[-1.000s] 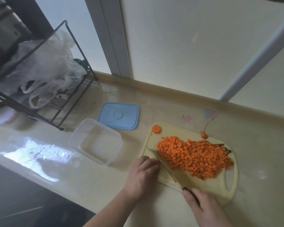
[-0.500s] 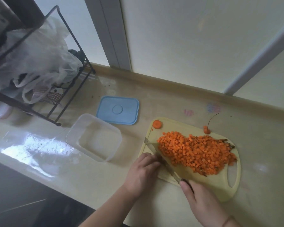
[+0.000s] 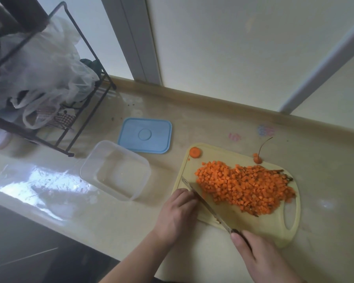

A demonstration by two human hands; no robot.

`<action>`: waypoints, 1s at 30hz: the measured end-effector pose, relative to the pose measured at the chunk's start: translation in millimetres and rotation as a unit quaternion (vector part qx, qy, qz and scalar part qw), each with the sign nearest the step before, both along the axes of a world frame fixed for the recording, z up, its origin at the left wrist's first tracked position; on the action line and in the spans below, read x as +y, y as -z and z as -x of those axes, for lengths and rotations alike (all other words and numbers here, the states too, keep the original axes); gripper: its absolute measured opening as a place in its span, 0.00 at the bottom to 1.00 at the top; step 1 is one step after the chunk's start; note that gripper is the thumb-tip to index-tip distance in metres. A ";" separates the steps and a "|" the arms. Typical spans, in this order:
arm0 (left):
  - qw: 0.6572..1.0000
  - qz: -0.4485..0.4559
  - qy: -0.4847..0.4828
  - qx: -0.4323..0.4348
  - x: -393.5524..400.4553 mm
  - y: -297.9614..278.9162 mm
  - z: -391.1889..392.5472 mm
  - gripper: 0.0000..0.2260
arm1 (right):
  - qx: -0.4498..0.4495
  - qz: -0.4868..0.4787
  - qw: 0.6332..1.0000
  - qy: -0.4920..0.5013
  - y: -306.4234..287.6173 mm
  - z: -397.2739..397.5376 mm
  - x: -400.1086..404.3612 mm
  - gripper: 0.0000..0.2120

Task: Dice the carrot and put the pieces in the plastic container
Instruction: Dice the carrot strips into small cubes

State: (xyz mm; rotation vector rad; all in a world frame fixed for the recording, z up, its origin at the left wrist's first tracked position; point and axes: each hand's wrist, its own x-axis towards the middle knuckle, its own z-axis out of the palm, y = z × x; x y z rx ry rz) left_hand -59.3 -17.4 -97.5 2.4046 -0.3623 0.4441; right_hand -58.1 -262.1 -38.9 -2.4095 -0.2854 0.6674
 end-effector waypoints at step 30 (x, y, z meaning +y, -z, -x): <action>1.000 0.009 -0.019 0.008 1.0 2.9 2.7 0.15 | -0.015 0.012 1.000 -0.023 1.6 1.2 17.8 0.40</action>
